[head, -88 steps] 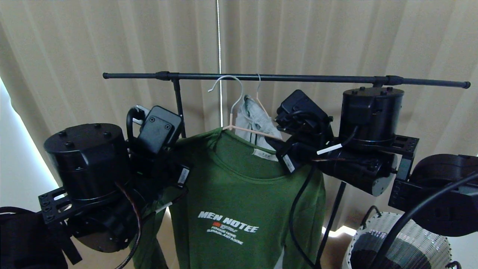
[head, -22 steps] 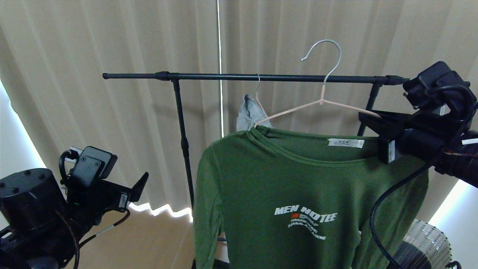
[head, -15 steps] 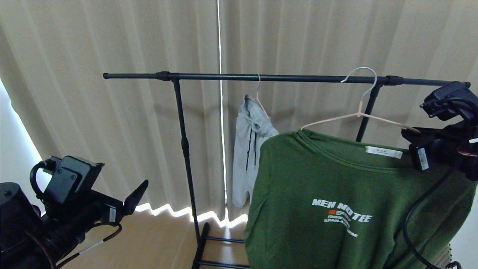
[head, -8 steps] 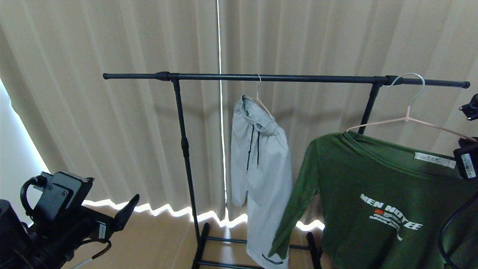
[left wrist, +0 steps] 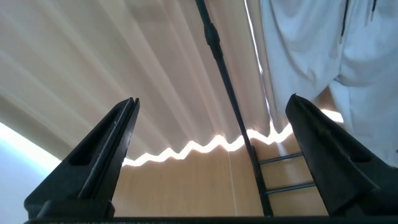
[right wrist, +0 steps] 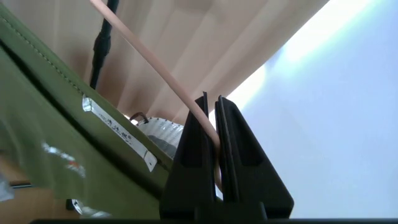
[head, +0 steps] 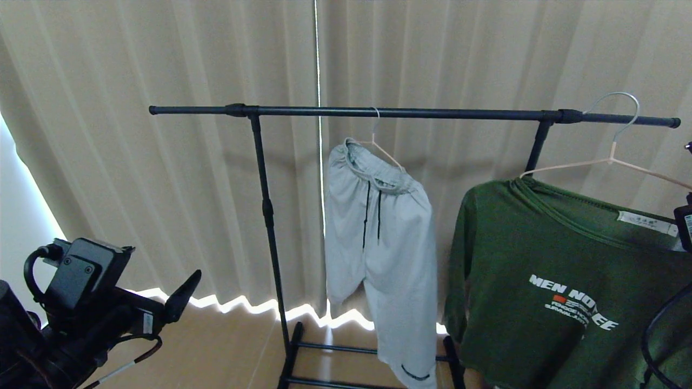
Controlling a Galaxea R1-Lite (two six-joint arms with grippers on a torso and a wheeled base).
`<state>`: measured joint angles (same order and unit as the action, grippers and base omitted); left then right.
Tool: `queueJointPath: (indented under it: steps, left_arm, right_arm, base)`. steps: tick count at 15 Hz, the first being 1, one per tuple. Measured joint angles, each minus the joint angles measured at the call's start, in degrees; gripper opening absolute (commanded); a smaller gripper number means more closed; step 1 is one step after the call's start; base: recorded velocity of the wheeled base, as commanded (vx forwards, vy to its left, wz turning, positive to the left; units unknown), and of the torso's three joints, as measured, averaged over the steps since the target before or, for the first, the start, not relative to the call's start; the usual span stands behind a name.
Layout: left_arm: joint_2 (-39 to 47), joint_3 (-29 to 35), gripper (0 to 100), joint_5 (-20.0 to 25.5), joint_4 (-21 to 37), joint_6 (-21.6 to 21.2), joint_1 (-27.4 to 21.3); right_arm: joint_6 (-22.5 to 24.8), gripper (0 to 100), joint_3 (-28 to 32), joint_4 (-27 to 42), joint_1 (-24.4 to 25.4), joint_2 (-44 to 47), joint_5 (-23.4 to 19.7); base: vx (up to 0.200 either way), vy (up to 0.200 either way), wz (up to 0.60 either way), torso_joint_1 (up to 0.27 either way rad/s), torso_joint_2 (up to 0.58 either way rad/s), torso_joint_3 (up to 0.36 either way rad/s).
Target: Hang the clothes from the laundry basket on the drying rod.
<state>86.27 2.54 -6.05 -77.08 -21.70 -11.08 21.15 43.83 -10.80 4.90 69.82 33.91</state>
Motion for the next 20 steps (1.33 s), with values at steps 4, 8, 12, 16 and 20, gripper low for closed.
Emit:
queueJointPath:
  steps: [4,8,12,16,20]
  left_arm:
    - [-0.02,0.00,100,0.00,0.04,0.00,0.00]
    - [-0.04,-0.15,100,0.00,0.00,0.00,0.00]
    - [-0.04,-0.39,100,0.00,0.00,-0.11,0.00]
    - [-0.06,-0.59,100,0.02,-0.49,-0.39,-0.02]
    - [0.00,-1.61,100,0.00,-2.79,-0.55,0.01]
  right_arm:
    - [0.00,0,0.49,0.10,-0.02,0.06,-0.04]
    - [-0.13,0,0.38,0.02,0.00,0.66,-0.15]
    - [-0.22,0,0.38,0.02,0.00,1.38,-0.33]
    - [-0.27,0,0.49,-2.83,0.00,3.54,-0.20]
    - [-0.29,0,1.04,-8.72,0.00,8.68,1.30]
  base:
    - [0.200,0.000,0.00,0.001,0.00,0.007]
    - [0.200,0.000,0.00,0.006,0.00,0.002]
    - [0.200,0.000,0.00,0.002,0.00,0.001]
    - [0.050,0.000,0.00,0.002,0.00,0.001]
    - [0.000,0.000,0.00,0.000,0.00,0.000]
